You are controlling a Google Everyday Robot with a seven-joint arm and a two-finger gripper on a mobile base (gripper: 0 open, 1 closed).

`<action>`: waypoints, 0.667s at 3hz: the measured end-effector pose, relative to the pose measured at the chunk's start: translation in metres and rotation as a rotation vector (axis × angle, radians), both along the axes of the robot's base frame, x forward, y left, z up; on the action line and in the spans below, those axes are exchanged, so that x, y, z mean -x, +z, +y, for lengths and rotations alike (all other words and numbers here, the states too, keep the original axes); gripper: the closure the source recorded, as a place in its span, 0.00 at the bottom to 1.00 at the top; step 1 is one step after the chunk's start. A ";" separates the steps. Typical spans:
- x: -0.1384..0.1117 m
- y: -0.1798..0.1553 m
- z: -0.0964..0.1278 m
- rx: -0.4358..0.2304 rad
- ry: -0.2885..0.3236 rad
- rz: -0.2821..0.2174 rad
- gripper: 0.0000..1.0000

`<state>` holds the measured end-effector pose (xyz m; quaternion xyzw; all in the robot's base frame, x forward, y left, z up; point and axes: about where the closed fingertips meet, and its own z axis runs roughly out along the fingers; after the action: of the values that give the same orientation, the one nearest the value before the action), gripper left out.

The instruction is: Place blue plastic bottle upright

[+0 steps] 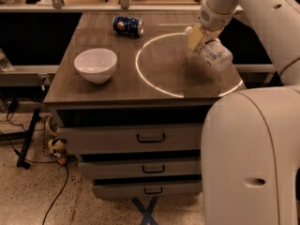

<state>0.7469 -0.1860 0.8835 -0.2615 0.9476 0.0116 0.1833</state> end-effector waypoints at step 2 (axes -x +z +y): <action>0.016 0.091 0.050 -0.419 0.447 -0.350 1.00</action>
Offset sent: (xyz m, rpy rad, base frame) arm -0.0402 0.0537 0.1301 0.5712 -0.4782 0.6286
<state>0.7306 -0.1365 0.9746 -0.4173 0.7981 0.2006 0.3855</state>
